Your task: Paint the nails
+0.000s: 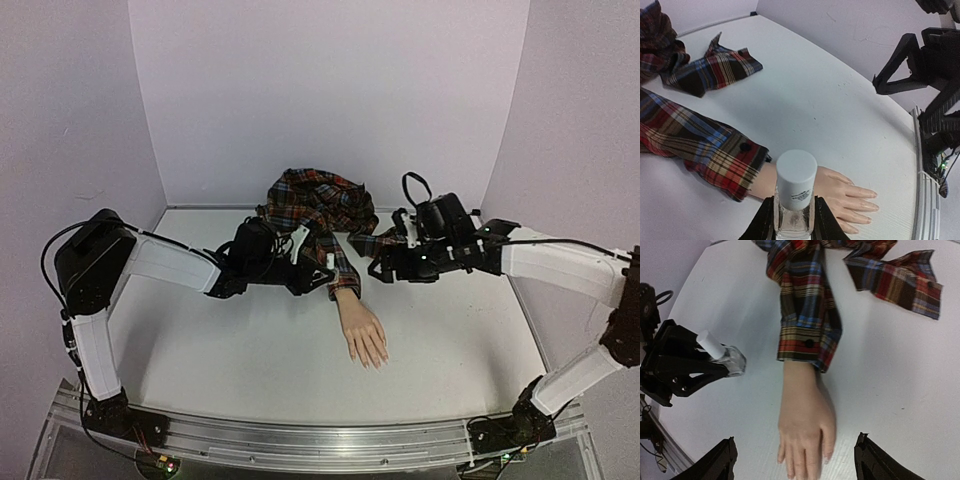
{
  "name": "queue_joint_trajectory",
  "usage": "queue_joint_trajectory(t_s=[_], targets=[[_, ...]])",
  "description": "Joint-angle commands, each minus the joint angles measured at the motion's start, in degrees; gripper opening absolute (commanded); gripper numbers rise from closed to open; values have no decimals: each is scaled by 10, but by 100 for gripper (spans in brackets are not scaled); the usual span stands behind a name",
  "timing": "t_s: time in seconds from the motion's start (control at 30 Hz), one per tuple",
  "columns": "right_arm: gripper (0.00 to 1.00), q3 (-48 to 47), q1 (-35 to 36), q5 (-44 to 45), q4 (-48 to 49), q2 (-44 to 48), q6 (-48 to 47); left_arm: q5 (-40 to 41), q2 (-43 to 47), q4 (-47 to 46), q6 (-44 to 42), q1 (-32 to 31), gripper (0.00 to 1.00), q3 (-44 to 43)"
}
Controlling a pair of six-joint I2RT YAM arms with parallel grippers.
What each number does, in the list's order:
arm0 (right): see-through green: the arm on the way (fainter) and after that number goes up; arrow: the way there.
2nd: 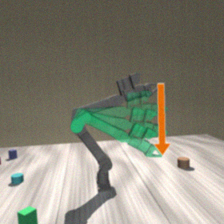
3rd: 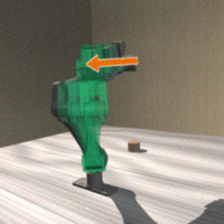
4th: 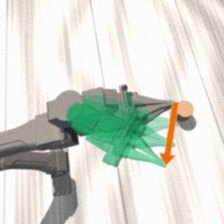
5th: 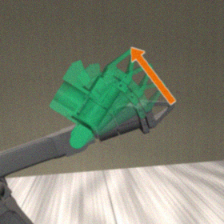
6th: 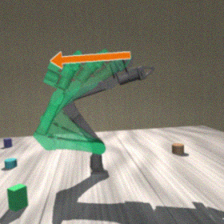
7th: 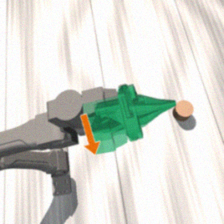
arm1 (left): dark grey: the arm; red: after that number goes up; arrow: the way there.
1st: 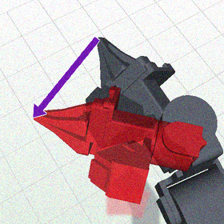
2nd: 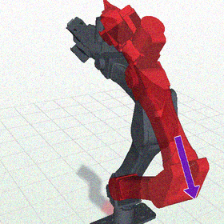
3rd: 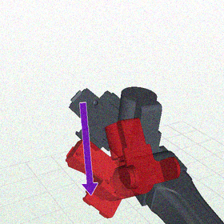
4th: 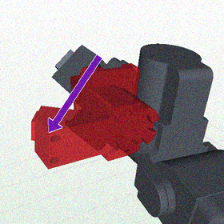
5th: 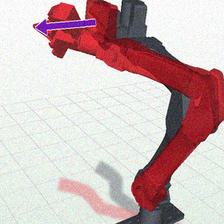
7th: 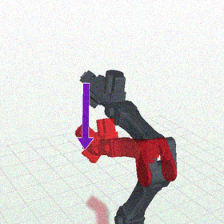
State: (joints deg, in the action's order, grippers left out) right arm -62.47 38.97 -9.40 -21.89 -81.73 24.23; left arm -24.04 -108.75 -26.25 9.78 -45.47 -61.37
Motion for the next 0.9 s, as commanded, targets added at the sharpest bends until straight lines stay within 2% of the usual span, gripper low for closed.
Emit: queue_joint_trajectory(t_s=[0.0, 0.1, 0.47, 0.87], targets=[[78, -72, 32, -70, 20, -70, 2, -72, 15, 126, 16, -8, 0, -25], [68, -108, 43, -83, 20, -112, 10, -69, 21, 142, 7, -12, 0, -29], [47, -188, 71, -119, 13, -206, 23, -36, 46, 160, -33, -36, 0, -22], [45, -177, 76, -86, 8, -217, 37, -12, 65, 165, -50, -45, 0, -17]])
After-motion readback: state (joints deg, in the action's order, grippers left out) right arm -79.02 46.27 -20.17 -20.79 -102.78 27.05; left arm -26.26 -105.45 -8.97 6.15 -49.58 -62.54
